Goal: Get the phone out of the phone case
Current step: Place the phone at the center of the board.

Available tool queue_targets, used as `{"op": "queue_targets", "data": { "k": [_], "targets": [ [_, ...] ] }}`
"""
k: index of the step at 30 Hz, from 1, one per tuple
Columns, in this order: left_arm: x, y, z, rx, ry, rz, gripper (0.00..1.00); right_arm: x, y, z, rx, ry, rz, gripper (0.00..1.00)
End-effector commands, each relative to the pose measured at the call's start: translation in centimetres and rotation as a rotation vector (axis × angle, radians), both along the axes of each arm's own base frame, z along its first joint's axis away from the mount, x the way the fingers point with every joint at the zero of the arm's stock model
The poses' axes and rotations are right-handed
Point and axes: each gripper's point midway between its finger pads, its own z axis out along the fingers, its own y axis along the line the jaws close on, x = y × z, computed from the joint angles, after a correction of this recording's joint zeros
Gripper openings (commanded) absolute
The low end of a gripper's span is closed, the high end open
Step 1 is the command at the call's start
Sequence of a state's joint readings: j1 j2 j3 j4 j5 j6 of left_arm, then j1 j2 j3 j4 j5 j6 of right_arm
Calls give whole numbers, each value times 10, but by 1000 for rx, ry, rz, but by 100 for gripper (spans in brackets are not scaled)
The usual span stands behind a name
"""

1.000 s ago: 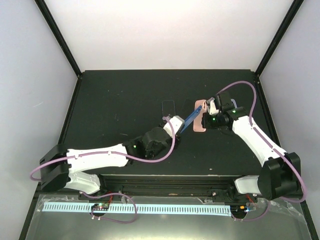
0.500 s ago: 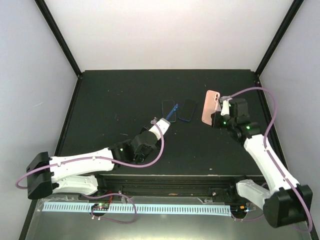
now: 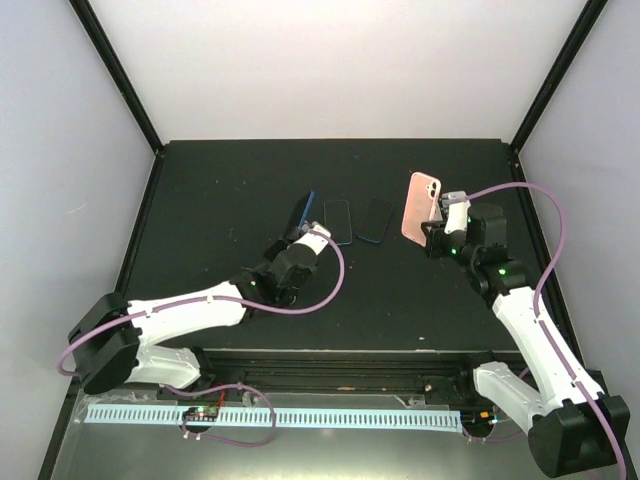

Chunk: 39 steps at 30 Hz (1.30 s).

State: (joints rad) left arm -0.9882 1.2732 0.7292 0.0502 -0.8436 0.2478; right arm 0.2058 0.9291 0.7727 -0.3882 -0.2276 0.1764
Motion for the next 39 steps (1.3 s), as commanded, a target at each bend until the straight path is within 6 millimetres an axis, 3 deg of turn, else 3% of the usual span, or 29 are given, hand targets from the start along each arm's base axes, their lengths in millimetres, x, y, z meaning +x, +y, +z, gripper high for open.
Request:
{"op": "queue_targets", "data": {
  "k": [1, 23, 31, 39],
  "targets": [
    [18, 10, 13, 61, -84, 83, 2, 4, 3, 10, 12, -51, 25, 1],
    [48, 24, -54, 321, 6, 186, 2, 0, 3, 14, 24, -63, 26, 1],
    [68, 17, -83, 453, 61, 195, 3, 0, 4, 11, 32, -49, 32, 1],
    [80, 7, -117, 550, 139, 164, 13, 2, 3, 8, 26, -41, 26, 1]
  ]
}}
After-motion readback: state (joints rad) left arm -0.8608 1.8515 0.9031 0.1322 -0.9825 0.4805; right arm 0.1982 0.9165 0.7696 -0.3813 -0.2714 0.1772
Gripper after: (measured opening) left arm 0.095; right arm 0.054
